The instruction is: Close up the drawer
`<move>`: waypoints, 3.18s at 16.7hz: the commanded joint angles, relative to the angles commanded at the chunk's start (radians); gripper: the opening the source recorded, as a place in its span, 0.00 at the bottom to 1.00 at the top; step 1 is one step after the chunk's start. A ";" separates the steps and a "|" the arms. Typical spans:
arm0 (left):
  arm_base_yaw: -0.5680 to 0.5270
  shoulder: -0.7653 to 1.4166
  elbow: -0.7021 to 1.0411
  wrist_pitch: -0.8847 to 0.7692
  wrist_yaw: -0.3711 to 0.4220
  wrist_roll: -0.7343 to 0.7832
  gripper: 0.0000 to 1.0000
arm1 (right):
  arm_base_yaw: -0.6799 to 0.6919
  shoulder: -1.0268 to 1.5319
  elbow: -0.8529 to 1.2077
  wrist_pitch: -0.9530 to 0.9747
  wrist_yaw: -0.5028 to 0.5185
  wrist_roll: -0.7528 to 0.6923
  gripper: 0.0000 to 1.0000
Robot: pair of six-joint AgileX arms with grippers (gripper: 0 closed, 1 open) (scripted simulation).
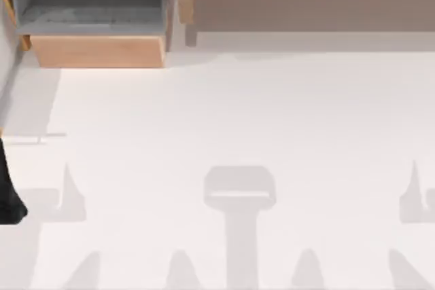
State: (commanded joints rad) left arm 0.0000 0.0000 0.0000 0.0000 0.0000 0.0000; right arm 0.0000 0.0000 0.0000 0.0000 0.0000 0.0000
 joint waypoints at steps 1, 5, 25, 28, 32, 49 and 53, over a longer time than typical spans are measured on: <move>0.000 0.000 0.000 0.000 0.000 0.000 1.00 | 0.000 0.000 0.000 0.000 0.000 0.000 1.00; -0.048 0.069 0.050 0.044 -0.049 0.003 1.00 | 0.000 0.000 0.000 0.000 0.000 0.000 1.00; -0.598 1.113 0.595 0.527 -0.589 0.017 1.00 | 0.000 0.000 0.000 0.000 0.000 0.000 1.00; -0.584 1.115 0.583 0.530 -0.580 0.026 1.00 | 0.000 0.000 0.000 0.000 0.000 0.000 1.00; -0.459 1.191 0.488 0.597 -0.478 0.155 1.00 | 0.000 0.000 0.000 0.000 0.000 0.000 1.00; 0.578 1.893 0.324 1.394 0.611 1.406 1.00 | 0.000 0.000 0.000 0.000 0.000 0.000 1.00; 0.701 1.979 0.419 1.521 0.743 1.567 1.00 | 0.000 0.000 0.000 0.000 0.000 0.000 1.00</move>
State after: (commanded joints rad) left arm 0.7006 1.9788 0.4193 1.5211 0.7434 1.5670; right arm 0.0000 0.0000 0.0000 0.0000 0.0000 0.0000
